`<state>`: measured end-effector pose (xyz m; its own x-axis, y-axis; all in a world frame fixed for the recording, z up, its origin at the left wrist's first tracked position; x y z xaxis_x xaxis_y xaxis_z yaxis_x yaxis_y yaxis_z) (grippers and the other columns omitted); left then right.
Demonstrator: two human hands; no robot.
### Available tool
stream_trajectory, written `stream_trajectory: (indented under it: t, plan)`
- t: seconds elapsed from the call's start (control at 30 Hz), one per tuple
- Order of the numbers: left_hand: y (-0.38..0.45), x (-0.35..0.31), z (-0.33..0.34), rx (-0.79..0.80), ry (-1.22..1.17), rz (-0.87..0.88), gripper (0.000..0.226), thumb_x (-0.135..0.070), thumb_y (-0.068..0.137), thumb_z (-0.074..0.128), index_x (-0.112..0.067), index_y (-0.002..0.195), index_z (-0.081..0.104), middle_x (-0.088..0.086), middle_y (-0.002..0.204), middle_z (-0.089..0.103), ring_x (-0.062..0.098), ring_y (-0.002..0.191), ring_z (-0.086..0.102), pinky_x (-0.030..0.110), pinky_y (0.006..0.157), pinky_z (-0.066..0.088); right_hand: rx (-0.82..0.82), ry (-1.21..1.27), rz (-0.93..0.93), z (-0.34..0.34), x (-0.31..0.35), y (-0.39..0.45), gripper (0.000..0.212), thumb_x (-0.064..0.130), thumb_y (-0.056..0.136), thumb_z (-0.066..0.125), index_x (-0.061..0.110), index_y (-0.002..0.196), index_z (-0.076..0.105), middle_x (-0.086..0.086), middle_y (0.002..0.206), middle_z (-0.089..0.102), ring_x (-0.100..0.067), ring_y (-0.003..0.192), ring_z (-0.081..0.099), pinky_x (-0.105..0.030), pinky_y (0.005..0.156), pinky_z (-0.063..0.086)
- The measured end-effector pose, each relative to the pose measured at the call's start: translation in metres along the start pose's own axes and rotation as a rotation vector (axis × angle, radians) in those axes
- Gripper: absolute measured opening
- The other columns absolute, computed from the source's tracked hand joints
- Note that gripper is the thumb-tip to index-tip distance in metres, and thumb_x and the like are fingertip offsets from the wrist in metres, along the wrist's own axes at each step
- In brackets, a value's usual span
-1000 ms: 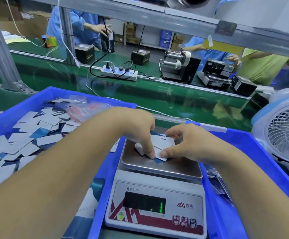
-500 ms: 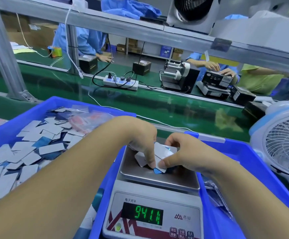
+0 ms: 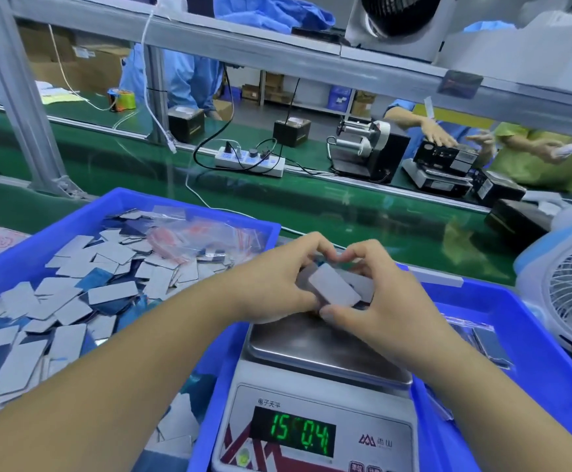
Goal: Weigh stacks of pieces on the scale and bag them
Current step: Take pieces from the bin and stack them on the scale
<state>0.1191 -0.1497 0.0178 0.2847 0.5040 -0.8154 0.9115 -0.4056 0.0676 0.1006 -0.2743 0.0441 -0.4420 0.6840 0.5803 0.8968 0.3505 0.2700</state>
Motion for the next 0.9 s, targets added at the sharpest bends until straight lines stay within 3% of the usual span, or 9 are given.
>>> stream_trajectory:
  t: [0.1,0.17,0.33,0.5,0.57,0.7,0.8,0.9]
  plan:
    - [-0.003,0.004,0.011,0.035,0.138,-0.01,0.056,-0.016,0.086,0.059,-0.056,0.119,0.038,-0.019,0.117,0.061,0.002,0.097,0.061,0.035,0.09,0.052,0.088,0.004,0.038,0.012,-0.011,-0.001,0.052,0.044,0.073,0.078,0.051,0.107,0.039,0.021,0.089,0.066,-0.004,0.074,0.061,-0.02,0.065,0.05]
    - [-0.004,0.004,0.015,0.05,0.152,-0.005,0.056,-0.017,0.089,0.056,-0.055,0.125,0.035,-0.018,0.122,0.058,0.004,0.104,0.06,0.037,0.095,0.05,0.068,0.01,0.018,0.011,-0.014,-0.001,0.05,0.037,0.077,0.076,0.051,0.109,0.04,0.026,0.095,0.062,-0.005,0.073,0.061,-0.019,0.065,0.049]
    - [-0.005,-0.008,0.013,-0.035,0.037,0.069,0.063,-0.005,0.085,0.044,-0.048,0.13,0.037,-0.018,0.118,0.055,0.006,0.112,0.054,0.039,0.1,0.046,-0.091,-0.003,-0.071,-0.003,-0.007,0.002,0.057,0.021,0.076,0.078,0.052,0.106,0.04,0.032,0.097,0.058,-0.002,0.072,0.058,-0.015,0.062,0.044]
    - [-0.001,-0.002,0.021,-0.002,0.06,0.03,0.071,0.0,0.083,0.048,-0.039,0.141,0.035,-0.02,0.119,0.049,0.002,0.116,0.049,0.035,0.105,0.042,0.036,0.008,-0.046,0.01,-0.015,0.003,0.062,0.031,0.072,0.08,0.049,0.114,0.039,0.027,0.094,0.059,-0.004,0.057,0.052,-0.019,0.058,0.039]
    - [-0.001,-0.005,0.02,-0.028,0.046,0.042,0.069,-0.001,0.085,0.049,-0.041,0.14,0.035,-0.019,0.115,0.049,0.003,0.109,0.051,0.032,0.099,0.045,-0.041,0.014,-0.066,0.002,-0.012,0.004,0.058,0.026,0.075,0.08,0.051,0.11,0.042,0.023,0.088,0.064,-0.004,0.063,0.058,-0.017,0.058,0.04]
    - [-0.002,-0.016,0.013,-0.114,-0.041,0.093,0.06,-0.009,0.087,0.049,-0.044,0.134,0.038,-0.018,0.108,0.049,0.007,0.1,0.054,0.026,0.085,0.047,-0.168,0.069,-0.102,-0.013,-0.008,0.003,0.057,0.025,0.077,0.08,0.056,0.109,0.045,0.013,0.081,0.066,-0.008,0.072,0.061,-0.026,0.062,0.047]
    - [-0.002,-0.007,0.016,-0.055,0.006,0.034,0.061,-0.012,0.091,0.055,-0.047,0.136,0.034,-0.021,0.118,0.05,-0.003,0.096,0.055,0.023,0.08,0.046,-0.032,0.03,-0.064,0.002,-0.013,0.003,0.063,0.033,0.076,0.079,0.062,0.111,0.036,0.022,0.087,0.064,-0.002,0.076,0.06,-0.016,0.06,0.042]
    - [-0.002,-0.004,0.021,-0.008,0.004,0.009,0.065,-0.008,0.09,0.054,-0.045,0.139,0.032,-0.022,0.123,0.047,-0.017,0.077,0.052,0.008,0.063,0.038,0.014,-0.022,-0.033,0.012,-0.02,0.003,0.069,0.033,0.077,0.079,0.065,0.113,0.03,0.019,0.083,0.063,-0.004,0.07,0.057,-0.017,0.057,0.038]
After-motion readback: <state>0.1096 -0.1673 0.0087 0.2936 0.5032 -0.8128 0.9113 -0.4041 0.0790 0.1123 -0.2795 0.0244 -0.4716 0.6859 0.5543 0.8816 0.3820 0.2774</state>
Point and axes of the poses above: each hand's wrist, its own y-axis towards the middle knuckle, its own z-axis out of the palm, x = y × z, the point moved 9 cm from there along y, towards the middle knuckle
